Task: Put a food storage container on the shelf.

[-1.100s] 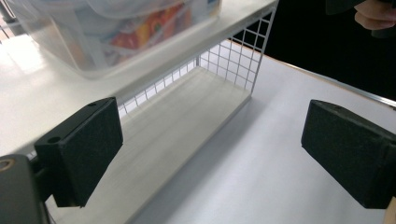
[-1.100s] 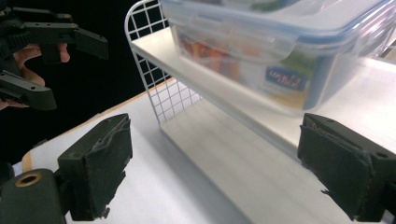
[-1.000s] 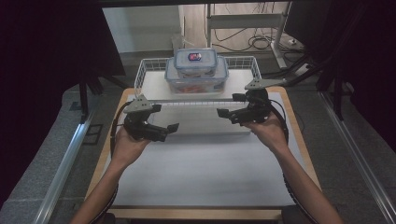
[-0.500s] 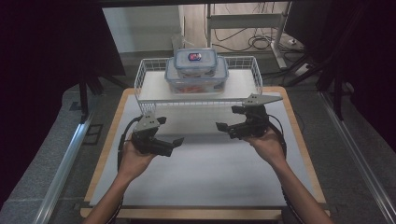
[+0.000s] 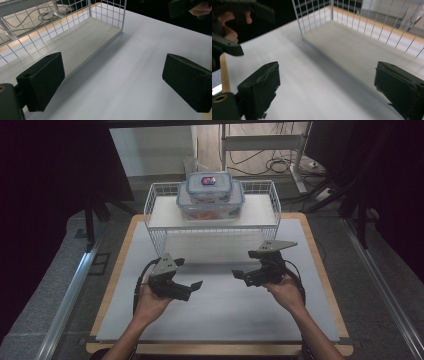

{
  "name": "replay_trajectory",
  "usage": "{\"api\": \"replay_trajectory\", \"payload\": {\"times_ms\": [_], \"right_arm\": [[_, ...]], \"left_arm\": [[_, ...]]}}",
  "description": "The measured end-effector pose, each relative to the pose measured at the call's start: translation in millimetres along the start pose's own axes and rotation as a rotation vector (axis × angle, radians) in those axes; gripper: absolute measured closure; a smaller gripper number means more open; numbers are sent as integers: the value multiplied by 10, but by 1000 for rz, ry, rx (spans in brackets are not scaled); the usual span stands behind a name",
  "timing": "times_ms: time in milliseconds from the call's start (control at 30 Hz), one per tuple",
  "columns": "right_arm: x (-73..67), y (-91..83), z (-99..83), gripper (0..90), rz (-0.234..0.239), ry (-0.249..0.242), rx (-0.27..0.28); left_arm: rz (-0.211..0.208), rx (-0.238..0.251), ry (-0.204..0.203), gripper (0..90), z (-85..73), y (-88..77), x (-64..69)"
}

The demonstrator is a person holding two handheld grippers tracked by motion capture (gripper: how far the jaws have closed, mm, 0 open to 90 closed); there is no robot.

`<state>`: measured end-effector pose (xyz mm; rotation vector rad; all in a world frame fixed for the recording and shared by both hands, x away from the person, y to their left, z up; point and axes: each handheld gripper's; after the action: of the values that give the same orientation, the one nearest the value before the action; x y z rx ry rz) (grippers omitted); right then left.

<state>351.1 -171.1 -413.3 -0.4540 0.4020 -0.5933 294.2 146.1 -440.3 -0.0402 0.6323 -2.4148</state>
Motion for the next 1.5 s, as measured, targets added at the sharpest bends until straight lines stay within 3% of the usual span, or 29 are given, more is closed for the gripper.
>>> {"api": "replay_trajectory", "payload": {"times_ms": [333, 633, 900, 1200, 1367, 1500], "right_arm": [[-33, -13, -257, 23, 2, 15, -10], [-30, -53, -522, 27, -17, 22, 0], [-10, -53, -754, 27, -61, -7, -23], [-21, -92, -917, 26, -102, -49, -50], [-4, -111, -1004, 26, -108, -34, -79], [19, -123, -1087, 27, -121, -25, -111]], "left_arm": [[7, -15, 20, 40, -140, -43, 164], [22, -15, -17, 40, -368, -142, 235], [75, -82, -14, 37, -620, -188, 293], [101, -114, -15, 34, -770, -240, 368], [117, -155, 4, 30, -861, -221, 424], [109, -171, -12, 28, -918, -192, 420]]}}
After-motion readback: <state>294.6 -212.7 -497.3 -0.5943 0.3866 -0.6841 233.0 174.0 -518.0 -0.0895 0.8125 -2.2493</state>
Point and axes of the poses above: each handheld gripper's, and its own axes: y roughly forward along the jaws, z roughly out of its top, x roughly to its right, and after that the axes turned 9 degrees about y, right-handed
